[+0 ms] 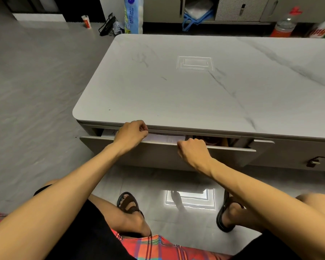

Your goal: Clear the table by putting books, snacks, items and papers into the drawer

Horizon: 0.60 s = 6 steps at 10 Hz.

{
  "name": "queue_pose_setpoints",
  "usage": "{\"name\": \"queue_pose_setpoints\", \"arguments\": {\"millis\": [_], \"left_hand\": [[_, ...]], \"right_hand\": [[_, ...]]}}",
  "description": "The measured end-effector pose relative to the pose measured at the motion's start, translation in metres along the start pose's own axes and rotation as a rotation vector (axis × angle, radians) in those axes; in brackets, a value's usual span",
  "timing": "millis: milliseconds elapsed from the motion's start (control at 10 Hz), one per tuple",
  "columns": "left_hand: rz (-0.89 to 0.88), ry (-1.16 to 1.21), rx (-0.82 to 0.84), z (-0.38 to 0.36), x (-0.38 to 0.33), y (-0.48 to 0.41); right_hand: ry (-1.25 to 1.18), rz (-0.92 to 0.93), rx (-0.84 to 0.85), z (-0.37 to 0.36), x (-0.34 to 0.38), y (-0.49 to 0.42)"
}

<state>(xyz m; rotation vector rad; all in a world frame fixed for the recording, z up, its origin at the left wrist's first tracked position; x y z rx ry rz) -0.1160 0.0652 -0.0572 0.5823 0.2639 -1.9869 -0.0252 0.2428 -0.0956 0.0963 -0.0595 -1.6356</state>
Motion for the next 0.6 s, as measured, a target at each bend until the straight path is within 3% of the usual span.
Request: {"name": "queue_pose_setpoints", "arguments": {"millis": [300, 500, 600], "left_hand": [[0.017, 0.033, 0.036, -0.005, -0.002, -0.011], [0.013, 0.074, 0.128, -0.011, -0.015, -0.011], [0.004, 0.061, 0.229, -0.007, -0.034, -0.008]], "right_hand": [[-0.011, -0.012, 0.053, -0.006, -0.021, -0.036], [-0.107, -0.020, 0.215, 0.000, -0.023, -0.028], [-0.140, -0.160, 0.277, 0.022, -0.047, -0.029]]}}
Point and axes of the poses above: each hand's wrist, its own y-axis away from the middle knuckle, its own z-axis out of the back of the hand, x = y × z, the point moved 8 cm from there along -y, towards the middle knuckle, and after that the axes turned 9 degrees about -z, right-handed, at the moved point
